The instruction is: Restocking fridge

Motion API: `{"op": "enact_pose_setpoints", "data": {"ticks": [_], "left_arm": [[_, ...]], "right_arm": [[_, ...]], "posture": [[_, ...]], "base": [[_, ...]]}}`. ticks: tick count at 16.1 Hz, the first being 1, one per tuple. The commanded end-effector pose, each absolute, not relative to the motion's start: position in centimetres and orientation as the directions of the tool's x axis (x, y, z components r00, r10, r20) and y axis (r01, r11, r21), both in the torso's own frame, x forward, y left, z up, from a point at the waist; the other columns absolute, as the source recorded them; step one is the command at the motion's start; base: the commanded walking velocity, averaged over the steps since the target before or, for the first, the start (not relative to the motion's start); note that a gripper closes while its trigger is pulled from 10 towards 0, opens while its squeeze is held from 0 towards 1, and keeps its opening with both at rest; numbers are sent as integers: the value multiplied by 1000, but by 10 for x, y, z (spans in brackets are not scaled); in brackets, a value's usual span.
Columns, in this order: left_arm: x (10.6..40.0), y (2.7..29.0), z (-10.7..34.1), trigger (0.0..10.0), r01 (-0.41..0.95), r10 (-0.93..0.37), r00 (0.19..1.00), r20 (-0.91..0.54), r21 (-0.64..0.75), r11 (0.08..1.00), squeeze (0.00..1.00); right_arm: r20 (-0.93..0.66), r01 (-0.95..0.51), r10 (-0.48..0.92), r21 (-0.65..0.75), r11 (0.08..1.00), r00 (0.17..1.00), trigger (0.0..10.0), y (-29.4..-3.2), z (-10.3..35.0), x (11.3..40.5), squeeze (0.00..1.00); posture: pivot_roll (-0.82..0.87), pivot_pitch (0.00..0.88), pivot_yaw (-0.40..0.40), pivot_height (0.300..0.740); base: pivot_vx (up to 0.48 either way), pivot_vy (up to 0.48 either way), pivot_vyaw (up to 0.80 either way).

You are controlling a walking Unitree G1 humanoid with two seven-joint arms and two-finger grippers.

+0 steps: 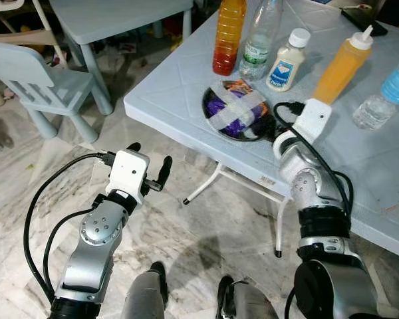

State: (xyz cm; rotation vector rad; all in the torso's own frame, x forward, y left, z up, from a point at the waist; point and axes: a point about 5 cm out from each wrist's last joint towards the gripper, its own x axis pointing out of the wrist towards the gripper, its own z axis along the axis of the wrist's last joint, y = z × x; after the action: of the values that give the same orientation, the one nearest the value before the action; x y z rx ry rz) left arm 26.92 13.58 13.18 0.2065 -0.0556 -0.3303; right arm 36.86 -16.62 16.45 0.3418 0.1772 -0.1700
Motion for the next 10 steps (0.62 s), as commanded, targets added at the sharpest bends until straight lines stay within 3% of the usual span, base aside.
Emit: {"op": "enact_pose_setpoints", "data": {"ticks": [1,4,5,10], "left_arm": [[268,136,131,10000,320,-331,944,12,219,922,0],[269,136,132,10000,321,-332,943,14,221,921,0],[270,136,132,10000,322,-333,943,14,220,921,0],[270,134,132,10000,324,-335,942,16,218,921,0]], "right_arm": [[-185,222,-176,272,936,967,10000,-174,165,365,0],[-78,189,-177,186,964,981,10000,-172,176,360,0],[-46,176,-171,175,969,984,10000,-170,179,360,1000],[76,101,-116,183,978,990,10000,-159,194,358,1000]], "posture": [[152,208,0,740],[146,209,1,740],[146,208,1,740],[147,206,-1,740]], "base": [[0,0,0],[0,0,0],[0,0,0],[0,0,0]]}}
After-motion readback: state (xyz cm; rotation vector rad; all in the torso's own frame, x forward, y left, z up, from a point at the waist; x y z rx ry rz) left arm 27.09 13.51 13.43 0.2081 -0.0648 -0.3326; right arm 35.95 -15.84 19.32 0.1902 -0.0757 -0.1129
